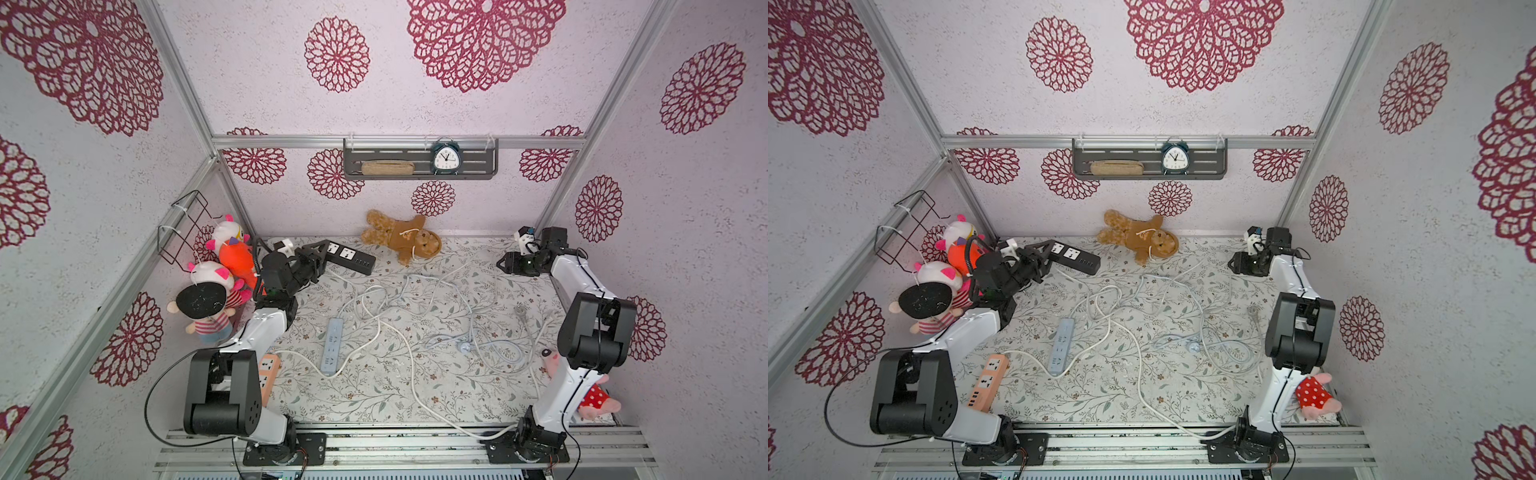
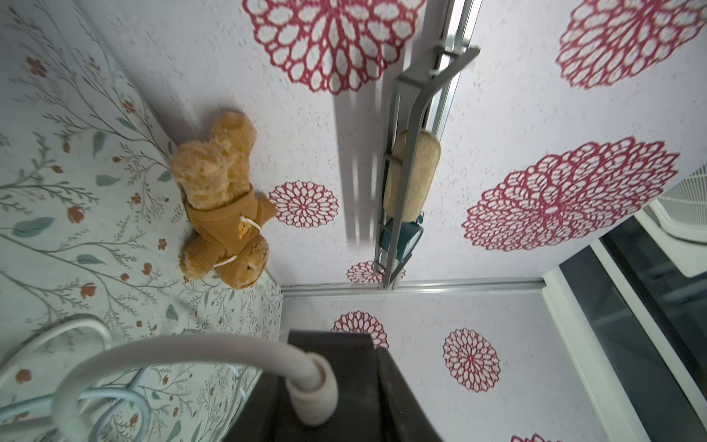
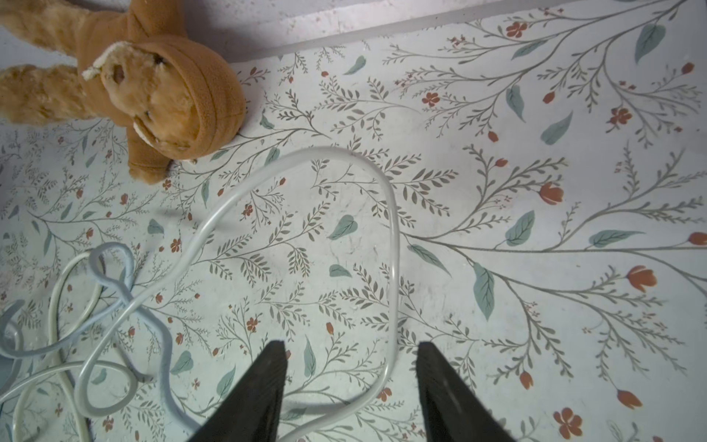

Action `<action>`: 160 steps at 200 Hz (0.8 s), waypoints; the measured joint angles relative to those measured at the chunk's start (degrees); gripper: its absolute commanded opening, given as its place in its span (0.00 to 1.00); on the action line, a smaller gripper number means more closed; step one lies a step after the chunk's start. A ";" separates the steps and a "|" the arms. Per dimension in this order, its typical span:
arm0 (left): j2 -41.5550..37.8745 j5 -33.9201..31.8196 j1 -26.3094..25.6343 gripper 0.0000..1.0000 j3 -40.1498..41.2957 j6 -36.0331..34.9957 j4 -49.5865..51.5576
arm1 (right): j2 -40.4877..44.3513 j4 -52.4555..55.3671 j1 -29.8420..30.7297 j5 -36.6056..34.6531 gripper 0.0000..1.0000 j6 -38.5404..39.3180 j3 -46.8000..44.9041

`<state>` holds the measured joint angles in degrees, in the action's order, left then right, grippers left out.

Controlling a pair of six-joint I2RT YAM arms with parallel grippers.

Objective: Unwrap the cord wrapped around the power strip
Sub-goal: Place the power cord at the center of the board, then adjust the power strip.

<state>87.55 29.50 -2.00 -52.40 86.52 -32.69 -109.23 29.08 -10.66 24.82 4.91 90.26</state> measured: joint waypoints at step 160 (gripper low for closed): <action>19.34 25.55 -8.85 0.00 -34.01 -27.91 29.14 | 6.34 -0.83 35.39 12.22 0.80 -8.00 1.38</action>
<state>106.89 55.05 -10.85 -86.41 58.61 -3.55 -102.89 28.25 24.73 37.04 -3.09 91.64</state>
